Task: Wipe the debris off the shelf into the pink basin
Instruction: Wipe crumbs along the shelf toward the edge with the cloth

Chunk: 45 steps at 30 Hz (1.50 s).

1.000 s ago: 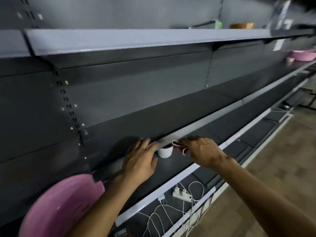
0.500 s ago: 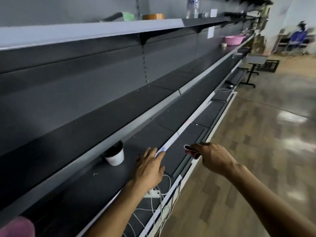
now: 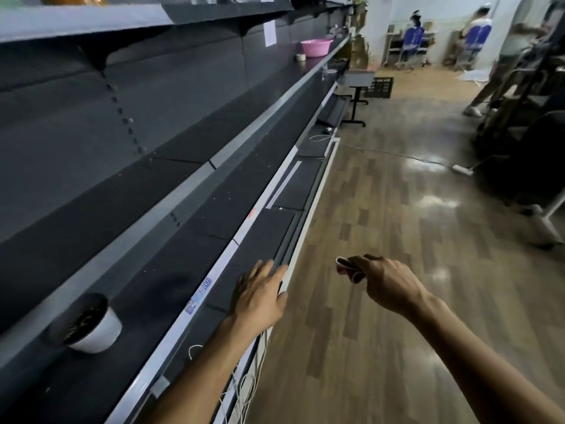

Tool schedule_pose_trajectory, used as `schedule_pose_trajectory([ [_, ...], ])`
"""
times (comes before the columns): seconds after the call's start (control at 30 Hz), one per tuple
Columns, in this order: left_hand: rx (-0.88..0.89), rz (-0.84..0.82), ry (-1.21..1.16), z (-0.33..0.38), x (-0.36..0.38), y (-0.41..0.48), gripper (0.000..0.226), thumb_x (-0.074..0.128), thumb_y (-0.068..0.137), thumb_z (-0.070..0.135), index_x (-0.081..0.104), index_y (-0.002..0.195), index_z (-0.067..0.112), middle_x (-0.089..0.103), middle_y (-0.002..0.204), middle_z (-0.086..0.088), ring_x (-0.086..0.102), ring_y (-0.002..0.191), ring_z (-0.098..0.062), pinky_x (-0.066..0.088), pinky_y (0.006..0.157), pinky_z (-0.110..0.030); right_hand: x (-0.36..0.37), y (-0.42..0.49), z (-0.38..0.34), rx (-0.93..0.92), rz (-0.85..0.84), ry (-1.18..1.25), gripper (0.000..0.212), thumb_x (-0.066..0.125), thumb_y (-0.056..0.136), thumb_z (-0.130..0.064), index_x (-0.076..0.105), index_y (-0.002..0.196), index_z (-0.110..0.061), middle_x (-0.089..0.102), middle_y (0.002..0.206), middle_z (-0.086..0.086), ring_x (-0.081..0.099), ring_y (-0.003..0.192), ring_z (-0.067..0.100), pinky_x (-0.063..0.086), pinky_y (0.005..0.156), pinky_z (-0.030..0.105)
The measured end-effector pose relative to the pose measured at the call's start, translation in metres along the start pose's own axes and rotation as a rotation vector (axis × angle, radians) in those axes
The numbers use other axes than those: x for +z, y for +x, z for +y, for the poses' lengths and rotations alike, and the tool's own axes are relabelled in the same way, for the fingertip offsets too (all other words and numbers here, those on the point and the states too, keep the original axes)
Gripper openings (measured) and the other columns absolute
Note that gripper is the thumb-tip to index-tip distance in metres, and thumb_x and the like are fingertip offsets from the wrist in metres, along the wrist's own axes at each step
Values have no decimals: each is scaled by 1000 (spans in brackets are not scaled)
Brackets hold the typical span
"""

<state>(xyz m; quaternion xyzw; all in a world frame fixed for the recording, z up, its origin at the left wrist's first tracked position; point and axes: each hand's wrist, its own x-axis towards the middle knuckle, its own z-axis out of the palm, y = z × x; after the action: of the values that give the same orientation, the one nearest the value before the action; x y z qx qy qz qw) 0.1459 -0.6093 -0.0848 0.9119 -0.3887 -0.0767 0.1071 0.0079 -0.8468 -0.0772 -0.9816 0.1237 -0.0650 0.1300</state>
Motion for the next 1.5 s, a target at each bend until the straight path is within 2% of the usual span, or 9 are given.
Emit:
schedule_pose_trajectory([
  [0.23,57,-77,-24,-3,21,78,61,47,97,38,23,152,30,20,161,0,13,149,-22,23,117,-44,11,31,42,86,-4,-45,62,45,73,2,60,121,-35,67,104,-18,67,93,10,42,57,20],
  [0.4,77,-85,-45,-23,21,152,61,48,98,39,23,153,30,20,161,1,13,149,-22,24,116,-46,22,97,63,101,-13,-49,61,43,73,2,60,119,-35,68,102,-17,68,90,12,51,56,28],
  [0.7,149,-110,-48,-49,9,269,62,48,97,39,21,153,32,20,161,-1,14,149,-23,25,116,-46,40,218,70,80,3,-25,49,44,81,2,61,116,-29,68,104,-12,67,90,12,54,62,31],
  [0.9,152,-111,-33,-61,10,329,62,47,98,40,22,153,30,23,160,0,16,148,-22,26,116,-44,52,280,100,44,-16,-7,41,47,87,0,59,116,-27,66,104,-7,68,90,13,57,66,34],
  [1.2,112,-135,-30,-21,26,449,62,48,98,38,22,153,30,22,160,0,16,148,-21,22,115,-41,53,367,197,23,-68,65,49,43,88,2,59,121,-31,67,107,-17,66,94,1,57,66,29],
  [1.4,59,-121,-51,19,22,539,61,48,97,38,23,153,30,23,160,1,16,148,-21,24,115,-43,26,432,275,-4,-67,50,55,43,87,1,49,132,-31,68,114,-13,70,92,12,58,61,34],
  [1.5,56,-116,-58,33,24,575,62,50,96,38,26,152,29,29,157,-1,22,145,-20,28,114,-41,12,455,303,-6,-52,53,52,42,87,0,52,127,-31,68,113,-12,68,96,13,57,62,35],
])
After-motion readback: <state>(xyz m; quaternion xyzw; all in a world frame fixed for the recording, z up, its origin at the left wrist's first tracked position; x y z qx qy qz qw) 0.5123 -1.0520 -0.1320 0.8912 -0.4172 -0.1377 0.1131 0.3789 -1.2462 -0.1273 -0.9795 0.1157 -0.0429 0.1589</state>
